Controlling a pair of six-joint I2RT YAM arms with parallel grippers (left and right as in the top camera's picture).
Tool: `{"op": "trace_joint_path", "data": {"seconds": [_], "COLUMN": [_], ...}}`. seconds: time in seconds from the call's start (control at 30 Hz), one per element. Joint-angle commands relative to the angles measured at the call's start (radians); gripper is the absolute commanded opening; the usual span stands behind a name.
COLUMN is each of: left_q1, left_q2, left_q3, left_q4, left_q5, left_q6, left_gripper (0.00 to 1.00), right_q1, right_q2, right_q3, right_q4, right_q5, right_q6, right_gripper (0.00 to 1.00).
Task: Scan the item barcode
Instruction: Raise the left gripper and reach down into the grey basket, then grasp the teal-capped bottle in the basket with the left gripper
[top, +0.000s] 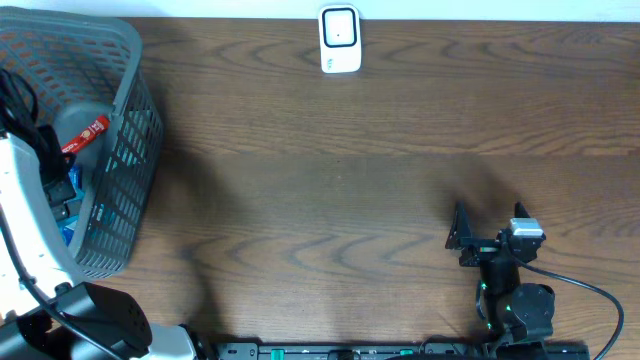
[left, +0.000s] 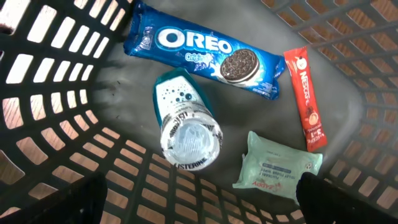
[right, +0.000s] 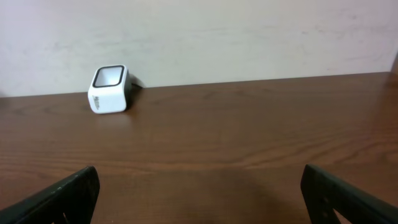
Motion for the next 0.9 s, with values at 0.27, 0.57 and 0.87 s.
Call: {"op": "trace_joint_path", "data": {"seconds": [0.27, 0.57, 0.87], "left_q1": [0.021, 0.021, 0.022], "left_q2": [0.016, 0.017, 0.054], "left_q3": [-0.029, -0.116, -0.151], "left_q4": [-0.024, 0.027, 0.078], "left_q5": [-0.021, -0.021, -0.029], "left_q6": [-0.097, -0.129, -0.129], "left_gripper": [0.98, 0.98, 0.98], "right_q1": [0.010, 0.010, 0.010], "right_q2": [-0.002, -0.002, -0.002], "right_q3": [-0.001, -0.001, -0.001], "right_q4": [-0.003, -0.003, -0.003], "right_q5": [0.013, 0.013, 0.012], "right_q6": [-0.014, -0.014, -0.014], "right_gripper": [0.99, 0.99, 0.99]}}
